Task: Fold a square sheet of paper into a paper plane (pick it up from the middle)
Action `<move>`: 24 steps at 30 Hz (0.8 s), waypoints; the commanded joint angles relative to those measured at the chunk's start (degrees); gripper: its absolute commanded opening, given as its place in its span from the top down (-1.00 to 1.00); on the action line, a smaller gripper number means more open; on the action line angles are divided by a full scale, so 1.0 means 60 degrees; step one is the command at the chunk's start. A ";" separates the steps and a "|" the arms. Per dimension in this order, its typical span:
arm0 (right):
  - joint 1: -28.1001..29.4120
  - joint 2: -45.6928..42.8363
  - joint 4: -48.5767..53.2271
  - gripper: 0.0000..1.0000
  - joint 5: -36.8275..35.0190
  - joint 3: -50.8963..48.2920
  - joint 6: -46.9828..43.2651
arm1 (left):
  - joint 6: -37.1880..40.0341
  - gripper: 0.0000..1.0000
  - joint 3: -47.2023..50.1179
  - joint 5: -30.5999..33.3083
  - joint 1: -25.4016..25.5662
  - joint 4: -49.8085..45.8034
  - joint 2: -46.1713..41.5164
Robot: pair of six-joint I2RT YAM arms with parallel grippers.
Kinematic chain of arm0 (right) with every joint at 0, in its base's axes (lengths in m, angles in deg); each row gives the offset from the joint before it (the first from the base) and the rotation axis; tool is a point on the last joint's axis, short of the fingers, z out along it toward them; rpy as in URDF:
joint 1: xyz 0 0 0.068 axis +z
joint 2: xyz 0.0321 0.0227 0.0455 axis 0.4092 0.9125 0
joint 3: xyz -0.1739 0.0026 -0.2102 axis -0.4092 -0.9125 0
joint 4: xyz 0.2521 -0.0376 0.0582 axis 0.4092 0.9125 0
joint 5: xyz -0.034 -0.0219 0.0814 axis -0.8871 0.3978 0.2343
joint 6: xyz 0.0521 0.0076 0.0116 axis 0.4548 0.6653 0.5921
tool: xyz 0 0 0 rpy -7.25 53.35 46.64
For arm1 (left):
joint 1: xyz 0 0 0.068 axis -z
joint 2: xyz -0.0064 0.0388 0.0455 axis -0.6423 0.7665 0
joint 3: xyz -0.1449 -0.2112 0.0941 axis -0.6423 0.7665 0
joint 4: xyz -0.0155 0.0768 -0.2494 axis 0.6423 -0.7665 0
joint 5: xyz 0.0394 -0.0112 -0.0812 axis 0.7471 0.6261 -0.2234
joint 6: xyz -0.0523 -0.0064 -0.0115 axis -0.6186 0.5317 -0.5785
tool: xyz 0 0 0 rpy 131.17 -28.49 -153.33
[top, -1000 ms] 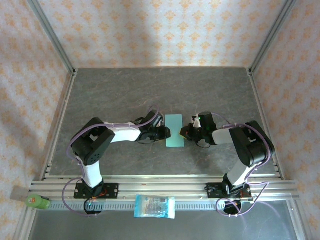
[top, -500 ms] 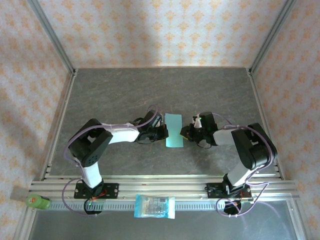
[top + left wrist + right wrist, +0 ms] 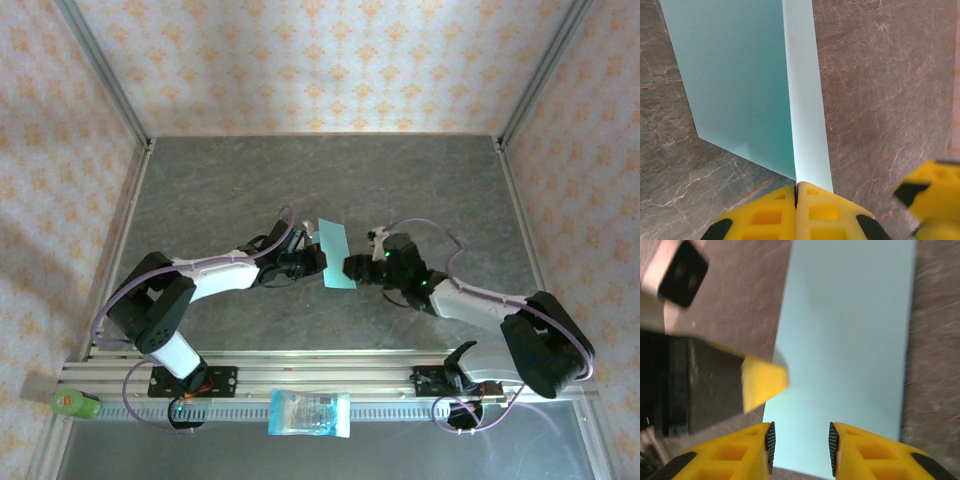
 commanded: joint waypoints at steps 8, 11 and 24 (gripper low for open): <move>0.2467 -0.0392 -0.1697 0.22 -0.4130 -0.1023 -0.3408 | -0.0023 0.98 0.0119 -0.0205 -0.0180 -0.0346 -0.0466; 0.2970 -0.0367 -0.2259 0.18 -0.4668 -0.1215 -0.3996 | -0.0031 0.98 0.0119 -0.0240 -0.0226 -0.0350 -0.0503; 0.4508 0.0855 -0.2584 0.03 -0.6765 -0.0921 -0.6091 | 0.0031 0.97 -0.0154 -0.0278 -0.0290 -0.0626 -0.0450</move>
